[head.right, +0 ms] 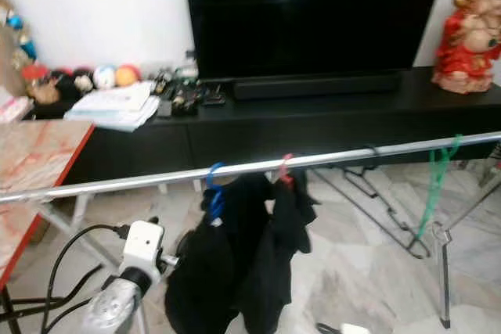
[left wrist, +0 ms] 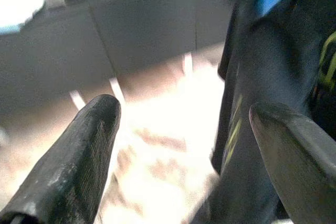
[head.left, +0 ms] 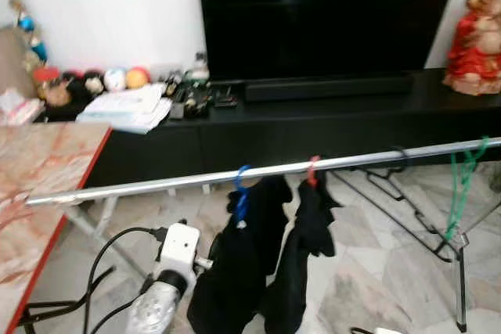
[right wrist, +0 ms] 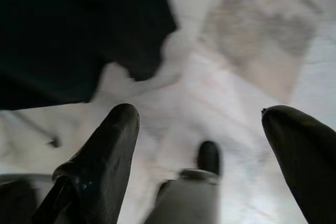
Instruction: Hang hanger
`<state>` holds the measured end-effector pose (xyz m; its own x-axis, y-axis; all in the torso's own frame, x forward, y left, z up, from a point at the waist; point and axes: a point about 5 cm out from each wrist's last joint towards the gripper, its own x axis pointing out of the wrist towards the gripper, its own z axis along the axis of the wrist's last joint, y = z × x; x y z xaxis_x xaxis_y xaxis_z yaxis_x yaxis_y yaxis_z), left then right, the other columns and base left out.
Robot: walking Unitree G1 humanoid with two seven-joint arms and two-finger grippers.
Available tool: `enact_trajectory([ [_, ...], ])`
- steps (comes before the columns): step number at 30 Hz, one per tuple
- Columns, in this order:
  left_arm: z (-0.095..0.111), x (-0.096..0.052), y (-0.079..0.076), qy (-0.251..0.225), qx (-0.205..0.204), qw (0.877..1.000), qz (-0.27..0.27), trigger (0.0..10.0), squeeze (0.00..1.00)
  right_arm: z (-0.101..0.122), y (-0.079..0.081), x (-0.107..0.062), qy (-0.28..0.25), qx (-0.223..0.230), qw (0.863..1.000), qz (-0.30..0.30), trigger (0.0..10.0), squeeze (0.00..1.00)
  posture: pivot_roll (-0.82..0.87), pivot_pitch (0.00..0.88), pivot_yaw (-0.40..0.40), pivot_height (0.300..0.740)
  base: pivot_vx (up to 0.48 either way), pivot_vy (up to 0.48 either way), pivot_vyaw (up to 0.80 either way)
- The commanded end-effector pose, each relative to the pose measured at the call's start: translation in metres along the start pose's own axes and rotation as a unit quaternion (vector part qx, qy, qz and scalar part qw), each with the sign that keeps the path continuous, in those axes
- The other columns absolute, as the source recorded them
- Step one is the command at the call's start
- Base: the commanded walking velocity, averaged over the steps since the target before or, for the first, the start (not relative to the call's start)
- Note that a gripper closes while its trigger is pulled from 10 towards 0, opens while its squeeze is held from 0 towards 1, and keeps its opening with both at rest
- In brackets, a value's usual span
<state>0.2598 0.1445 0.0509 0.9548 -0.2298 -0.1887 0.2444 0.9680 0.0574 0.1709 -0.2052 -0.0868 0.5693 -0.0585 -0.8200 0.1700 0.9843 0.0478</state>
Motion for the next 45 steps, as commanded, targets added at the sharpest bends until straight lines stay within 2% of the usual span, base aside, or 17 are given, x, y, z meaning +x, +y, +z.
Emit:
enact_trajectory([
  [1, -0.001, 0.001, -0.006, 0.012, -0.021, 0.999, -0.026, 10.0, 0.0, 0.003, -0.007, -0.001, -0.005, 0.001, 1.0, -0.01, 10.0, 0.0, -0.02, 0.0, 0.043, 0.74, 0.0, 0.0, 0.0],
  [4, 0.001, 0.002, -0.006, 0.005, -0.008, 0.999, -0.039, 10.0, 0.0, 0.003, -0.008, -0.001, -0.005, 0.001, 1.0, -0.01, 10.0, 0.0, -0.02, 0.0, 0.041, 0.74, 0.0, 0.0, 0.0],
  [12, 0.008, 0.005, -0.004, -0.015, 0.004, 1.0, -0.009, 10.0, 0.0, 0.003, -0.008, -0.001, -0.007, -0.002, 1.0, -0.009, 10.0, 0.0, -0.02, 0.0, 0.04, 0.74, 0.0, 0.0, 0.0],
  [22, 0.011, 0.006, -0.003, -0.02, 0.0, 1.0, -0.006, 10.0, 0.0, 0.004, -0.007, -0.001, -0.007, -0.002, 1.0, -0.01, 10.0, 0.0, -0.02, 0.0, 0.042, 0.74, 0.0, -0.423, 0.0],
  [24, 0.013, 0.008, -0.005, -0.023, -0.013, 1.0, -0.013, 10.0, 0.0, 0.004, -0.008, -0.001, -0.007, 0.0, 1.0, -0.01, 10.0, 0.0, -0.02, 0.0, 0.038, 0.74, 0.0, 0.0, 0.0],
  [29, 0.014, 0.009, -0.008, -0.023, -0.012, 0.999, -0.028, 10.0, 0.0, 0.004, -0.008, -0.001, -0.008, 0.001, 1.0, -0.01, 10.0, 0.0, -0.01, 0.0, 0.035, 0.74, 0.0, 0.0, 0.0],
  [41, 0.024, 0.025, -0.007, -0.031, -0.002, 0.999, -0.019, 10.0, 0.0, 0.005, -0.009, -0.001, -0.008, 0.001, 1.0, -0.01, 10.0, 0.0, -0.02, 0.0, 0.03, 0.74, 0.0, 0.0, 0.0],
  [45, 0.033, 0.031, -0.01, -0.056, -0.001, 0.998, -0.04, 10.0, 0.0, 0.005, -0.009, -0.001, -0.009, 0.002, 1.0, -0.012, 10.0, 0.0, -0.02, 0.0, 0.026, 0.74, 0.0, 0.0, 0.0],
])
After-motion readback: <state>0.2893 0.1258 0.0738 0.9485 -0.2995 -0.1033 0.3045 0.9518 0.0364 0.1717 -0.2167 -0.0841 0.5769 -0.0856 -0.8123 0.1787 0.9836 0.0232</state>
